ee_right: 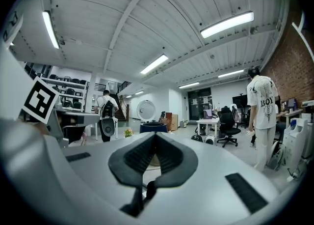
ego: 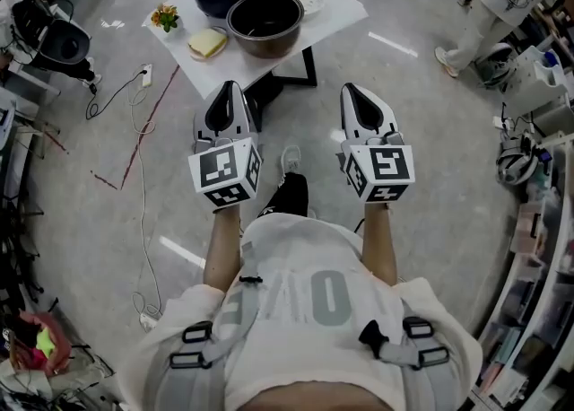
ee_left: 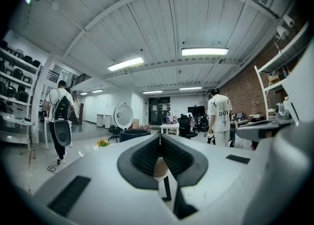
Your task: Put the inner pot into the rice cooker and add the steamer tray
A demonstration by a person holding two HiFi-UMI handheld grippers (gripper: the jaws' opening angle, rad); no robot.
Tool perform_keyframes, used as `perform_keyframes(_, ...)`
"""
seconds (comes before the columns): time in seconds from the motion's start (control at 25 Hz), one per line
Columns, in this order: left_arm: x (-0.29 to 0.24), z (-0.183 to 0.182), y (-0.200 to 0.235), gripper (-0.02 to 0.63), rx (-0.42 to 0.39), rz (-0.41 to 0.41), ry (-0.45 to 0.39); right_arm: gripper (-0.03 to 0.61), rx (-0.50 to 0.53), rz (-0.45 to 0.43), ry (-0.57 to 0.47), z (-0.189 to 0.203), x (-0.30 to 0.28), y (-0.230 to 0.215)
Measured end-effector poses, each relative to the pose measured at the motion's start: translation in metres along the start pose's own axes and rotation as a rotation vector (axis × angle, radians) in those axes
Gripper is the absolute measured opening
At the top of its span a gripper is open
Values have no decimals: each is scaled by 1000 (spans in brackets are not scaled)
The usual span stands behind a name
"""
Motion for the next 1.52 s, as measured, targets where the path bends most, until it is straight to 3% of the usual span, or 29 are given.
perform_keyframes(0.32,-44,3,12,26,20,-14,-17,8,27,18,-26,-10,-33,-22)
perform_keyframes(0.64,-119,4,33,26,31,-39,-23,8,74,9,-25,-26,-105,-54)
perform_keyframes(0.92,-217,-11,64,26,-13,-41,-26,8,36,-13,-34,-55,-199,-76)
perform_keyframes(1.12,-277,-21,75,28,-130,-62,-57,8,62,1,5,-69,-264,-95)
perform_keyframes(1.32,-333,-27,107,28,-80,-34,-99,8,74,-38,-10,-82,-342,-89)
perform_keyframes(1.52,-377,-22,134,28,-57,-25,-101,8,58,-23,-36,-84,-400,-96)
Point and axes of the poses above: the fingertips, and each gripper's own axes: x backward along the fingers, y to its left, z out of its underside, the point moved 3 cm from there along x, backward along the fingers, and after that the axes turned 8 degrees about -x, right-handed, at the moved point
